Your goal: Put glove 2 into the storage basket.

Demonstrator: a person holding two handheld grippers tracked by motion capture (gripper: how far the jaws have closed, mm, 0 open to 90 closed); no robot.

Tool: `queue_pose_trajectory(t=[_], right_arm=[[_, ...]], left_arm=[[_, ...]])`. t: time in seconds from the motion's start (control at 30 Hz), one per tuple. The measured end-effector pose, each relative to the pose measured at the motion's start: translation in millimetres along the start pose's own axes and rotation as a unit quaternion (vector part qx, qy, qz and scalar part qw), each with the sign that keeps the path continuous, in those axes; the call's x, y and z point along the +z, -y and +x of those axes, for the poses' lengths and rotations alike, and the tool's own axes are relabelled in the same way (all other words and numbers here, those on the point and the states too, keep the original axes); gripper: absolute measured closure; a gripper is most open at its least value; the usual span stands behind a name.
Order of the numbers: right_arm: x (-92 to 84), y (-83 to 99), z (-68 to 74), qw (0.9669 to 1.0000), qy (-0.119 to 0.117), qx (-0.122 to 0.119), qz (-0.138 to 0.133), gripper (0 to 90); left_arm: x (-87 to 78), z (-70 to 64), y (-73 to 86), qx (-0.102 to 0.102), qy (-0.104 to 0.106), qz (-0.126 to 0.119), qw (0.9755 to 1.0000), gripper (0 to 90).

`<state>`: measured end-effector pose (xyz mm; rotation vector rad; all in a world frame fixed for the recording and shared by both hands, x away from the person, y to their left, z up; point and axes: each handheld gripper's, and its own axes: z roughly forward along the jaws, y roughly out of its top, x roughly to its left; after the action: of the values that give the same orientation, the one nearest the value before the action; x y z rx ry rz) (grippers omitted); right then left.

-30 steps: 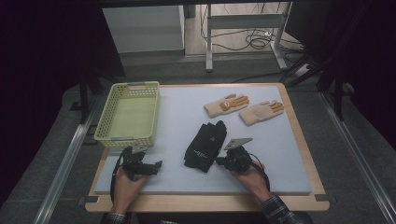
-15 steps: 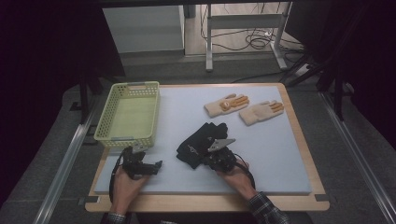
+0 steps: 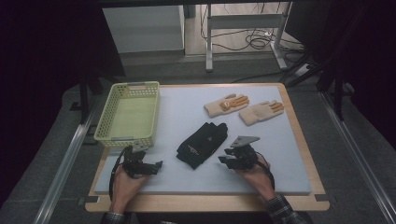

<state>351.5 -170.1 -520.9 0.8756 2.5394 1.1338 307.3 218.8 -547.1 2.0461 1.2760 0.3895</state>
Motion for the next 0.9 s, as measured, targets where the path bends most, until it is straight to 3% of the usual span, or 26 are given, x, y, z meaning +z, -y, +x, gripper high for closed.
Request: queue_pose_trajectory(t=[0.17, 0.4, 0.6, 0.67, 0.9], right_arm=[[-13.7, 10.5, -19.1, 0.9991, 0.039, 0.013, 0.002, 40.1], [-28.7, 25.2, -42.9, 0.9961, 0.083, 0.031, 0.006, 28.3], [-33.5, 40.6, -58.0, 0.993, 0.11, 0.044, 0.011, 20.8], [-35.1, 42.3, -60.3, 0.9931, 0.105, 0.053, 0.001, 18.9], [-33.5, 42.1, -59.2, 0.9929, 0.108, 0.049, 0.009, 17.9]], left_arm=[[-2.9, -11.8, -11.4, 0.02, 0.037, -0.002, 0.9991, 2.3], [5.3, -37.9, -43.3, 0.059, 0.082, 0.001, 0.9949, 0.0], [13.4, -55.7, -73.6, 0.089, 0.094, 0.004, 0.9916, 0.0], [19.1, -62.9, -83.0, 0.099, 0.095, 0.009, 0.9905, 0.0], [45.7, -85.3, -108.9, 0.124, 0.094, 0.022, 0.9876, 0.0]])
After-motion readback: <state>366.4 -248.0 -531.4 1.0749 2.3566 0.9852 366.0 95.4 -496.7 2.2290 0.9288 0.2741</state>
